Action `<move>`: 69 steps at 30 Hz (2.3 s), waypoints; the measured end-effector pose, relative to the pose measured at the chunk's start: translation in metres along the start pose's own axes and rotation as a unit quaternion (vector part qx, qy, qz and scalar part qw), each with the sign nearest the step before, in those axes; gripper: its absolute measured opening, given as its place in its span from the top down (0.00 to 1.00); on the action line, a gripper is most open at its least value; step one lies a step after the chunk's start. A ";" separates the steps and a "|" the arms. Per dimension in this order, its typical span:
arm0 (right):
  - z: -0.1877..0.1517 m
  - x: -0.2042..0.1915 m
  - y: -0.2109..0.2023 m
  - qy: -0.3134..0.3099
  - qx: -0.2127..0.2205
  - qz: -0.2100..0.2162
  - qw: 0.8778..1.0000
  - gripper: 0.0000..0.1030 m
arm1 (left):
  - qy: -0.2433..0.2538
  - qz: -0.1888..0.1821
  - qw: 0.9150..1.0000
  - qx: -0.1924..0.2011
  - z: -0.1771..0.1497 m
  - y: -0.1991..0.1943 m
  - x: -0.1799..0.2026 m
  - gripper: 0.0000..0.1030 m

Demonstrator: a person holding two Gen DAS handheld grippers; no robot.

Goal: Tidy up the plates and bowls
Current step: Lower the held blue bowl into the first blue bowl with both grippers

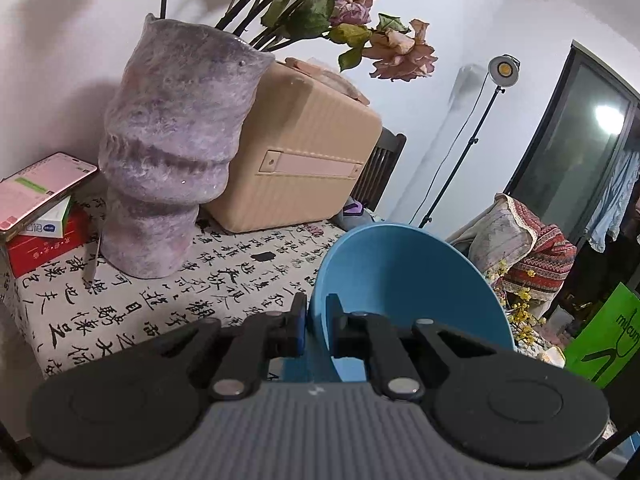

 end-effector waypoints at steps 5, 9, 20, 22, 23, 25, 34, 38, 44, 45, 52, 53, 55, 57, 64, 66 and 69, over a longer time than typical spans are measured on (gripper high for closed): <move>-0.002 -0.002 0.004 -0.004 -0.003 0.002 1.000 0.89 | -0.001 0.004 1.000 -0.003 -0.001 0.003 -0.003 0.90; -0.004 -0.004 0.007 -0.006 -0.005 0.003 1.000 0.89 | 0.000 0.007 1.000 -0.004 -0.002 0.004 -0.005 0.90; -0.008 -0.008 0.012 -0.017 -0.009 0.010 1.000 0.89 | 0.000 0.014 1.000 -0.006 -0.005 0.007 -0.009 0.90; -0.009 -0.009 0.013 -0.018 -0.011 0.012 1.000 0.89 | 0.000 0.016 1.000 -0.006 -0.005 0.008 -0.010 0.90; -0.009 -0.010 0.014 -0.020 -0.012 0.011 1.000 0.89 | 0.001 0.016 1.000 -0.006 -0.006 0.008 -0.010 0.90; -0.010 -0.011 0.015 -0.024 -0.011 0.010 1.000 0.89 | 0.003 0.018 1.000 -0.008 -0.007 0.009 -0.011 0.90; -0.012 -0.009 0.014 -0.034 -0.009 -0.004 0.999 0.89 | 0.010 0.011 1.000 -0.022 -0.011 0.013 -0.009 0.90; -0.013 -0.008 0.014 -0.040 -0.011 -0.011 0.999 0.89 | 0.010 0.013 0.999 -0.028 -0.014 0.016 -0.008 0.90; -0.015 -0.007 0.014 -0.046 -0.010 -0.020 0.999 0.89 | 0.015 0.014 0.999 -0.033 -0.017 0.018 -0.006 0.90; -0.015 -0.007 0.015 -0.046 -0.010 -0.021 0.999 0.89 | 0.015 0.014 0.999 -0.033 -0.017 0.019 -0.005 0.90; -0.018 -0.007 0.017 -0.052 -0.011 -0.027 0.998 0.89 | 0.022 0.022 0.999 -0.036 -0.021 0.023 -0.005 0.90; -0.018 -0.008 0.018 -0.054 -0.010 -0.028 0.998 0.89 | 0.023 0.023 0.999 -0.035 -0.021 0.023 -0.004 0.90; -0.019 -0.008 0.018 -0.058 -0.010 -0.031 0.998 0.89 | 0.024 0.024 0.999 -0.035 -0.021 0.023 -0.005 0.90; -0.020 -0.009 0.019 -0.061 -0.010 -0.034 0.997 0.89 | 0.024 0.024 0.999 -0.034 -0.021 0.023 -0.004 0.90; -0.023 -0.010 0.020 -0.069 -0.010 -0.040 0.997 0.89 | 0.033 0.034 0.998 -0.028 -0.022 0.024 -0.002 0.90; -0.023 -0.010 0.021 -0.071 -0.009 -0.043 0.996 0.89 | 0.033 0.037 0.998 -0.028 -0.022 0.025 -0.003 0.90; -0.025 -0.009 0.022 -0.069 -0.011 -0.045 0.997 0.89 | 0.032 0.034 0.999 -0.028 -0.022 0.025 -0.004 0.90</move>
Point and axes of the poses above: each gripper's, at about its wrist camera, not at the fingertips, and y roughly the way its jaws point, x to its right, z to its top, the point moved 1 cm from there along y, roughly the way its jaws point, and after that the axes turned 5 degrees about -y, right-handed, at the moved point
